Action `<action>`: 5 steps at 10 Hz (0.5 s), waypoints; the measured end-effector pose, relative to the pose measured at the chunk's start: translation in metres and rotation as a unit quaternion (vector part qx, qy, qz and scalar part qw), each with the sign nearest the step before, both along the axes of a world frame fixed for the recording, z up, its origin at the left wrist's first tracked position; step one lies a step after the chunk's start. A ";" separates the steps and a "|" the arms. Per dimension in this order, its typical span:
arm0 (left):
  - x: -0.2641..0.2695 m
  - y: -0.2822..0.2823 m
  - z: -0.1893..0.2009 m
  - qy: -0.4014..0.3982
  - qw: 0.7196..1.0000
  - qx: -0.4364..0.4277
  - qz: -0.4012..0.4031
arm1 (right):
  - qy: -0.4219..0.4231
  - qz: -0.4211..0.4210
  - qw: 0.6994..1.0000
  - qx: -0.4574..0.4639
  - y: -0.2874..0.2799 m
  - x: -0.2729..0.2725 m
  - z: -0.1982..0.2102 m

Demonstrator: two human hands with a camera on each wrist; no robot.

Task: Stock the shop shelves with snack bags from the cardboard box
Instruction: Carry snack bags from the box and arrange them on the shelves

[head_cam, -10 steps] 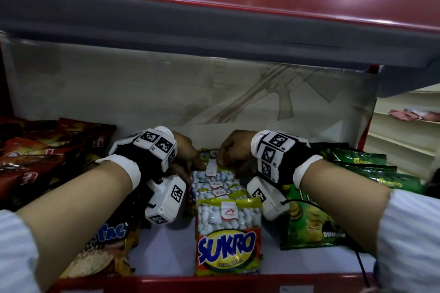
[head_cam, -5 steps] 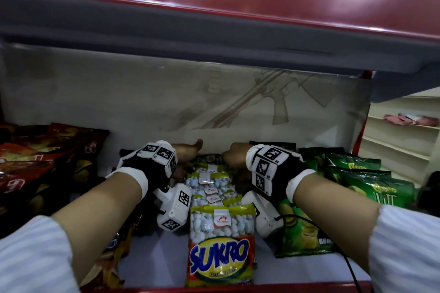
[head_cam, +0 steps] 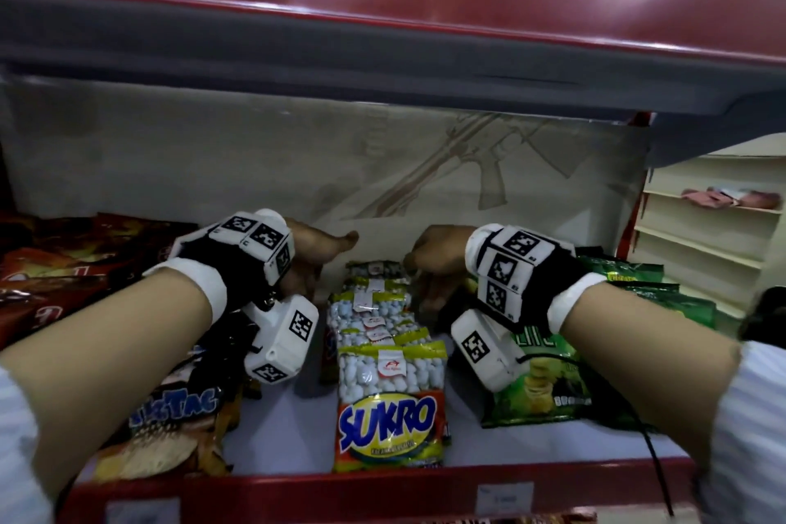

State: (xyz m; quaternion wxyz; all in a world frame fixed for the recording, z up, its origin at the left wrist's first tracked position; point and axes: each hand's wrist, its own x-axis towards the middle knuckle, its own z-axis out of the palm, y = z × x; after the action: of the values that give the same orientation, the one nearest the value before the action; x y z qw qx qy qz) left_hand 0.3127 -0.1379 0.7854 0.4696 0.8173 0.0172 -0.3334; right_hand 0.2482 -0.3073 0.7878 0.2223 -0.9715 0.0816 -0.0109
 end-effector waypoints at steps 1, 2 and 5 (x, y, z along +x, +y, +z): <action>-0.013 0.003 -0.014 0.031 0.994 -0.071 -0.083 | 0.094 0.009 0.996 -0.012 0.009 -0.016 -0.014; -0.017 0.000 -0.023 0.012 0.993 -0.079 -0.083 | 0.123 0.004 0.992 -0.006 0.013 -0.019 -0.025; -0.047 0.019 -0.021 -0.005 0.988 0.029 -0.155 | 0.041 0.018 0.997 0.068 0.011 -0.034 -0.041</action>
State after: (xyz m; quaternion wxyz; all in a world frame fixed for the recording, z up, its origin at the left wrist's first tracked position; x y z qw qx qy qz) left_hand 0.2656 -0.1189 0.7643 0.3889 0.8250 -0.1024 -0.3971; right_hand 0.2146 -0.2964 0.7466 0.2843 -0.9551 0.0740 0.0384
